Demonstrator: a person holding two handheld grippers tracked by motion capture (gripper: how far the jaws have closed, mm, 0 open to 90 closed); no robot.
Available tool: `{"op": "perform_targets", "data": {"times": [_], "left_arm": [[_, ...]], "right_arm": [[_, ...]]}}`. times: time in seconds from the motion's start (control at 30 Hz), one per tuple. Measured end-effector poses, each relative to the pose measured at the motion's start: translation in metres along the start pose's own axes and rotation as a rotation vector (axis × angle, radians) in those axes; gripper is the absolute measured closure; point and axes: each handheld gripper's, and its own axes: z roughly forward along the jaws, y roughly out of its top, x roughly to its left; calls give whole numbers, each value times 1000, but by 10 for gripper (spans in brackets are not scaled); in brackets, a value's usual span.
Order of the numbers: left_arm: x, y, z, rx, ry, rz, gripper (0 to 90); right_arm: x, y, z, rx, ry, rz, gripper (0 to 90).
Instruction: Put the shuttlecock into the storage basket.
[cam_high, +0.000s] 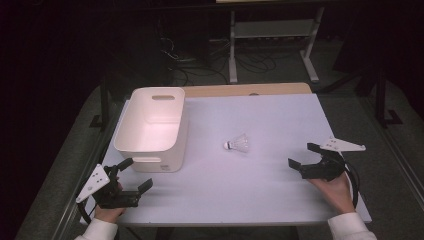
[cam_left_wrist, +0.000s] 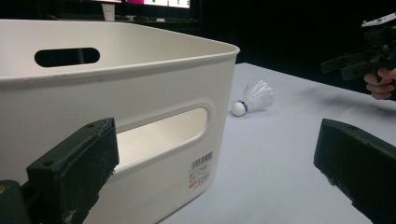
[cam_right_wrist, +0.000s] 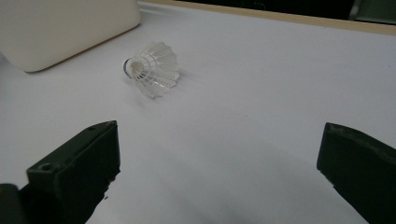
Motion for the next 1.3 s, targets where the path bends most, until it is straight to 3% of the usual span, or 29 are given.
{"op": "perform_targets", "data": {"times": [0.27,0.4,0.83,0.87,1.13,1.2,1.3], "left_arm": [[-3,9,-2,-13,-4,7,0],[-3,13,-1,5,-9,15,0],[-3,34,2,10,-23,64,0],[-4,35,3,-1,-25,49,0],[-3,49,7,12,-38,95,0],[-4,52,8,0,-44,84,0],[-1,57,10,3,-48,100,0]], "right_arm": [[0,0,0,-3,-8,-2,0],[0,0,-1,-11,-12,-6,0],[0,-1,0,-4,-14,-3,0],[0,-1,0,-5,-14,-3,0],[0,-1,0,-9,-15,-3,0],[0,-1,0,-9,-15,-3,0],[0,-1,0,-5,-11,-4,0]]}}
